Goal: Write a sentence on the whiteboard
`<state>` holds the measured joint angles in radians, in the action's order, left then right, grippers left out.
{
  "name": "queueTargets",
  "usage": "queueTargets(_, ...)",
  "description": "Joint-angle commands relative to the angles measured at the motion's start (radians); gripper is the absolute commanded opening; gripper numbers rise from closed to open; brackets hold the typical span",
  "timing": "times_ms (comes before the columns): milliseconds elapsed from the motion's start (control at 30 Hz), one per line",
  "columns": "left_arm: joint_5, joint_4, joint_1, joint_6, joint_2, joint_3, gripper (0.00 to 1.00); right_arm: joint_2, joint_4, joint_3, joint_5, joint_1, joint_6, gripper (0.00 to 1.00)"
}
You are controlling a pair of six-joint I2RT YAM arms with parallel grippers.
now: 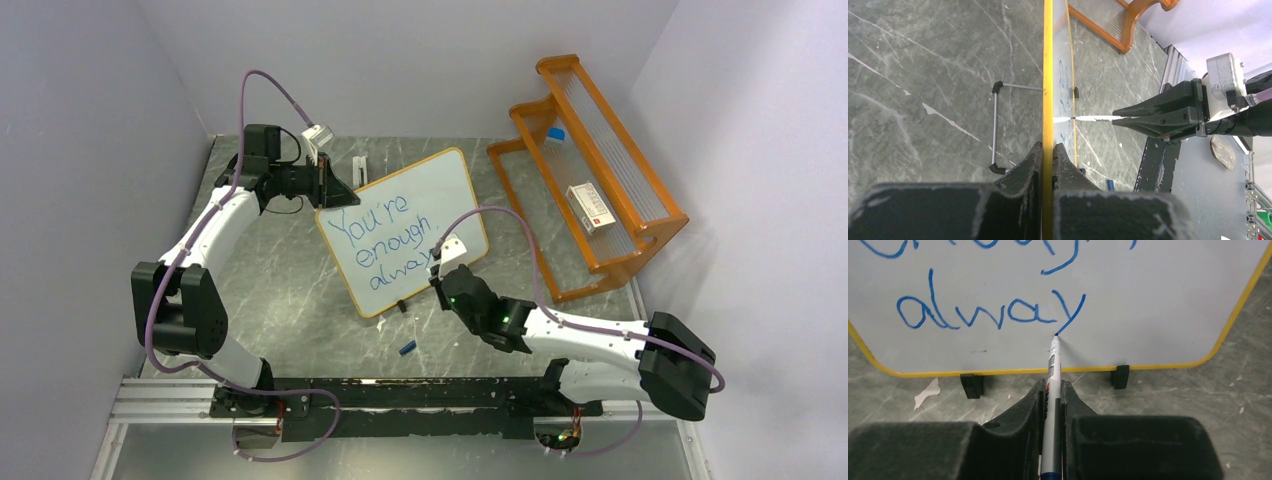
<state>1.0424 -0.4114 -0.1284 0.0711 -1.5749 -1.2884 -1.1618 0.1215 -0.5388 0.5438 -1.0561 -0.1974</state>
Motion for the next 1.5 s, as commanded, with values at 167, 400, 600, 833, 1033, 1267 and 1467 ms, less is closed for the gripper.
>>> queueTargets(167,-0.095,-0.035,-0.005,0.071,-0.033,0.008,0.05,-0.004,-0.083,-0.008,-0.006,-0.067,-0.066,0.00)
queueTargets(400,-0.094,-0.033,-0.005,0.070,-0.029,0.008,0.05,0.059,-0.075,-0.014,0.080,-0.064,-0.031,0.00)
queueTargets(600,-0.094,-0.032,-0.006,0.070,-0.027,0.009,0.05,0.098,0.004,0.004,0.109,0.019,0.010,0.00)
queueTargets(833,-0.096,-0.034,-0.008,0.072,-0.027,0.010,0.05,0.087,0.099,0.017,0.092,0.061,0.033,0.00)
queueTargets(1033,-0.096,-0.036,-0.008,0.073,-0.031,0.008,0.05,0.057,0.146,0.012,0.077,0.084,0.044,0.00)
queueTargets(1267,-0.099,-0.038,-0.008,0.075,-0.033,0.007,0.05,0.029,0.158,0.011,0.051,0.106,0.039,0.00)
queueTargets(1467,-0.100,-0.040,-0.008,0.077,-0.035,0.006,0.05,0.013,0.162,0.010,0.036,0.116,0.038,0.00)
